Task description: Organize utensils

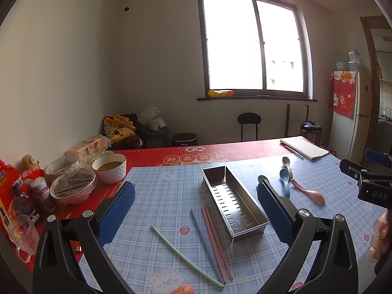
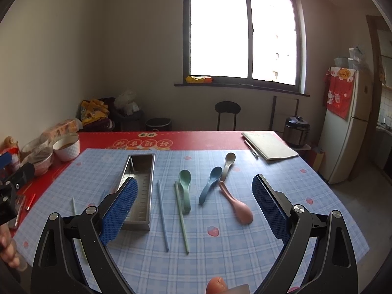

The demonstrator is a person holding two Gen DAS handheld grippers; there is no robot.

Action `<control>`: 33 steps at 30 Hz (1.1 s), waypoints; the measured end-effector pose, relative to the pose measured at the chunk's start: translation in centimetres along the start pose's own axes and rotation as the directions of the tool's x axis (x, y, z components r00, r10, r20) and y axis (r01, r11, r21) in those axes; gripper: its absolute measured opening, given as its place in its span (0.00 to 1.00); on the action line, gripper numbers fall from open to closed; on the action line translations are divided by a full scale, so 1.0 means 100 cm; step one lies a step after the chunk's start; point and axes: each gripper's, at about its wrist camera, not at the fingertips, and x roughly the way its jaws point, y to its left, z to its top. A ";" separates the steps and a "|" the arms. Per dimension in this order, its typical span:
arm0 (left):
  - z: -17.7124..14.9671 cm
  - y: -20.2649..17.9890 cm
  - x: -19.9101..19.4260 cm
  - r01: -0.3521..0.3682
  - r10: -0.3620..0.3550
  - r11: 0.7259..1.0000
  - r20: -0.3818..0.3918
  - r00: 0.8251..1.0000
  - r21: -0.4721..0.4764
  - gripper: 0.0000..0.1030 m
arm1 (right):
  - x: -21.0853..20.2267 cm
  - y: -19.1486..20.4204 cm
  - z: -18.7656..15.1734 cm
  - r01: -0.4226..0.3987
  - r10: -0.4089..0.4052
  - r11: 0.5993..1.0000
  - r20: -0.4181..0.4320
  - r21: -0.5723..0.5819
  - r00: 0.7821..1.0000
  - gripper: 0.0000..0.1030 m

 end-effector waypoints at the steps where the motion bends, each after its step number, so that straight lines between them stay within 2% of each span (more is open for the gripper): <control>1: 0.000 0.000 0.000 -0.001 0.001 1.000 0.000 1.000 0.000 0.95 | 0.000 0.000 0.000 0.001 -0.001 1.000 0.000 0.001 1.000 0.89; 33: 0.000 0.003 0.001 -0.015 0.015 1.000 -0.020 1.000 -0.008 0.95 | 0.002 -0.002 -0.001 0.008 -0.008 1.000 -0.006 0.008 1.000 0.89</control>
